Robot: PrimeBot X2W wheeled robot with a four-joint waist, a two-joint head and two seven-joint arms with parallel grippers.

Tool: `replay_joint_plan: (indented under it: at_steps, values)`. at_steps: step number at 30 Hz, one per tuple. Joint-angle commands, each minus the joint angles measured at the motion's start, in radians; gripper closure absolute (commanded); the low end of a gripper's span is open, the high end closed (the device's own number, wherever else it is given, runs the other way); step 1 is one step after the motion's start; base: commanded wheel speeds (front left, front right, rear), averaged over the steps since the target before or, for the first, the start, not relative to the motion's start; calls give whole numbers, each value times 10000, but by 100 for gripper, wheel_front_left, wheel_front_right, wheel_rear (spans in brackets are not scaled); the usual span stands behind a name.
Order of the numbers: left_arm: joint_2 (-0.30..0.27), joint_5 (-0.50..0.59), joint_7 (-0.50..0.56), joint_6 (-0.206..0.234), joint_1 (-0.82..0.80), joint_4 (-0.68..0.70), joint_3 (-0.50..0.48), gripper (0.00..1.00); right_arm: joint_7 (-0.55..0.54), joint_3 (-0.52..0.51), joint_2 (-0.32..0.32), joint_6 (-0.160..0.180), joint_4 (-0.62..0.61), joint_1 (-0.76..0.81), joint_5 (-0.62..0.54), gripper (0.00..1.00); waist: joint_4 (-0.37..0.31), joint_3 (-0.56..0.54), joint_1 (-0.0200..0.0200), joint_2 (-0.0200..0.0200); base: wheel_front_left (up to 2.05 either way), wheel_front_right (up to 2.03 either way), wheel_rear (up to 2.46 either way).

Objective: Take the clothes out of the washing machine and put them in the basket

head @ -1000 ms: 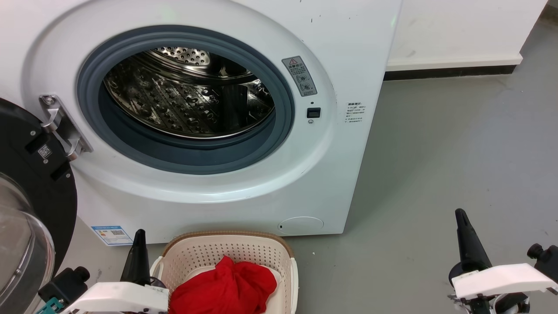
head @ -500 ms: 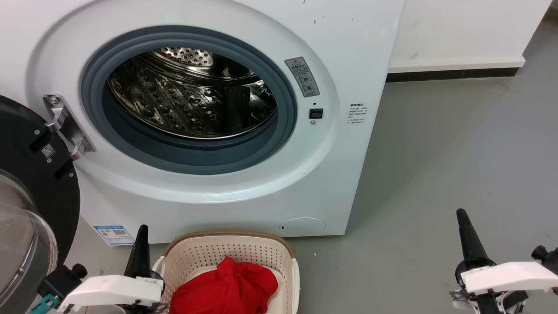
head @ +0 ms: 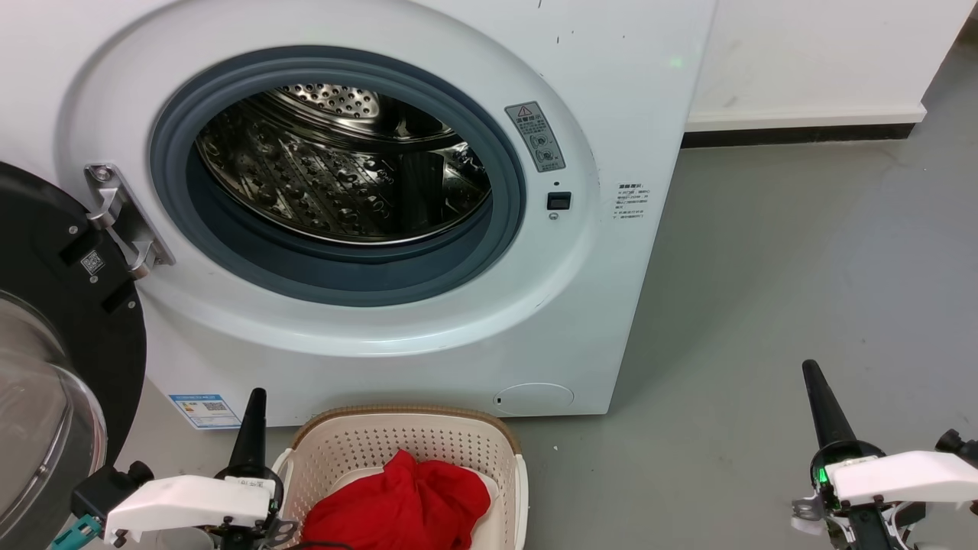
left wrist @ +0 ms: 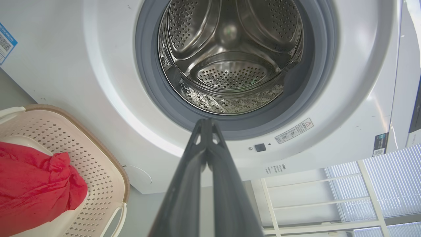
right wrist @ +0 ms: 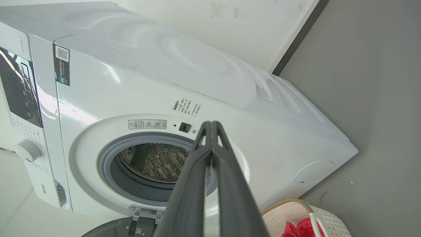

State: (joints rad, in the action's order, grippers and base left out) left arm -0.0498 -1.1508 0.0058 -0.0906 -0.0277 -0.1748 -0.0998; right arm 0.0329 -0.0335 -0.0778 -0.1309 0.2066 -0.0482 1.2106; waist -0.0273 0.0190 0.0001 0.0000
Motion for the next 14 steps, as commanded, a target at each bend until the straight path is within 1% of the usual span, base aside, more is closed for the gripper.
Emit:
replay_joint_plan:
  at_steps: [1,14]
  values:
    - [-11,-325,73,-77,-257,9,-20,100,-96,-49,-56,0,-12,-269,325,100,10,-6,0,0,0,0,0]
    - [-9,-1594,369,-177,-446,-207,-64,100,-430,-164,-41,1,95,-392,1514,100,76,-45,0,0,0,0,0]
